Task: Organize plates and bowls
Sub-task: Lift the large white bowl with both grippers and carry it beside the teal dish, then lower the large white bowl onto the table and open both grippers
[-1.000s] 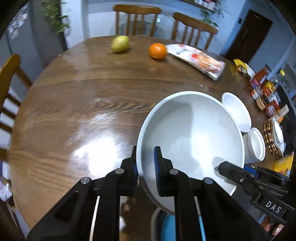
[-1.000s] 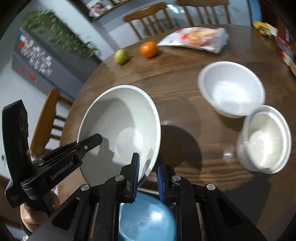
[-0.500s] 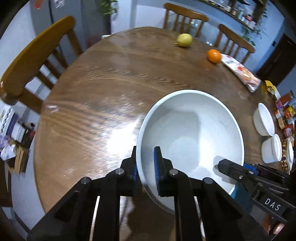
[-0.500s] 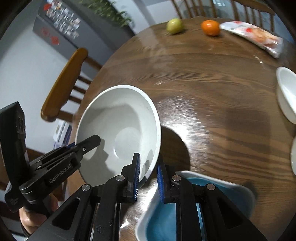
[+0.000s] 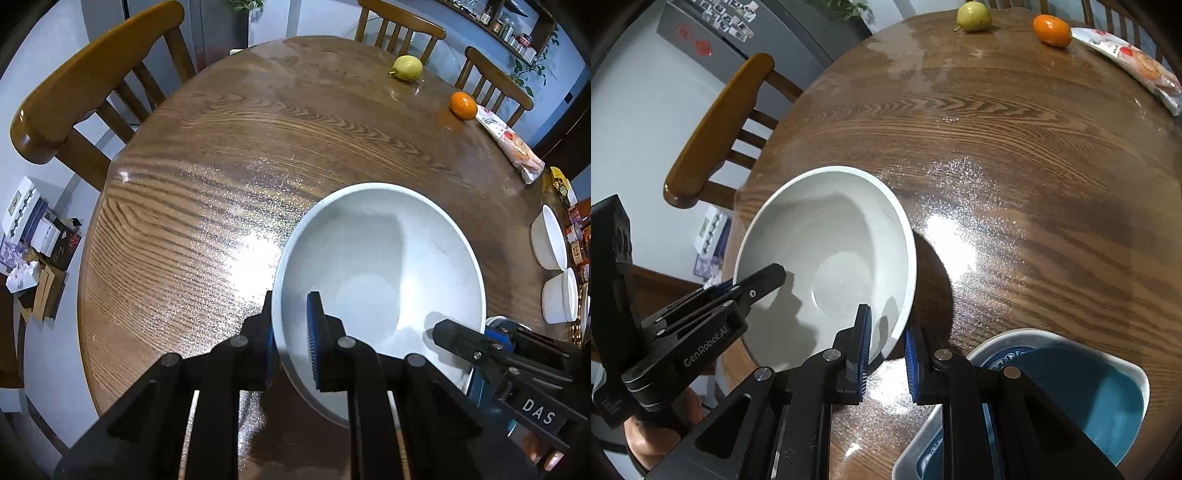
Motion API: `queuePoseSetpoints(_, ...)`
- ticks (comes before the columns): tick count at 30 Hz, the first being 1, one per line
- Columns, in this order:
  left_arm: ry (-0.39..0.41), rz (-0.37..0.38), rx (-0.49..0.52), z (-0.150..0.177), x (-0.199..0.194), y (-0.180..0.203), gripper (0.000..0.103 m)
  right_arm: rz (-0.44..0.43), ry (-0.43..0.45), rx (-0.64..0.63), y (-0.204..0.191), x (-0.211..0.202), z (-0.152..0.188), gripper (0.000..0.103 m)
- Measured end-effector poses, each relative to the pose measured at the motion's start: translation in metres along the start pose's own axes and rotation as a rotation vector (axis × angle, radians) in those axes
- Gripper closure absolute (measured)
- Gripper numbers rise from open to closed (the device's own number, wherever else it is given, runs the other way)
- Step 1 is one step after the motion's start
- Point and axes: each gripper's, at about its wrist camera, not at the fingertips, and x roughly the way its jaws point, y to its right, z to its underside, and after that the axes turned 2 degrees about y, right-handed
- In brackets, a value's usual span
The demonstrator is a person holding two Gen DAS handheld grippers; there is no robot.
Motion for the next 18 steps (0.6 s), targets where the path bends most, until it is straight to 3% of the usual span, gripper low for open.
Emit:
queuePoseSetpoints(2, -0.001, -0.002, -0.008, -0.001, 0.001, -0.002, 0.088, 0.004, 0.007, -0.002, -0.001, -0.001, 0.000, 0.083)
queuePoseSetpoints(6, 0.014, -0.009, -0.014, 0.000, -0.002, -0.001, 0.059, 0.049, 0.029, -0.007, -0.004, -0.004, -0.001, 0.052)
queuePoseSetpoints(7, 0.021, -0.007, -0.016, 0.000, -0.004, 0.000, 0.050, 0.061, 0.046, -0.001, -0.001, -0.009, 0.000, 0.052)
queuePoseSetpoints(9, 0.030, -0.007, -0.023, 0.000, -0.009, 0.001, 0.043, 0.056, 0.065, 0.012, 0.005, -0.017, 0.002, 0.052)
queuePoseSetpoints(18, 0.110, 0.039, 0.054, -0.001, -0.044, 0.035, 0.040, 0.066, 0.195, 0.059, 0.048, -0.085, 0.017, 0.052)
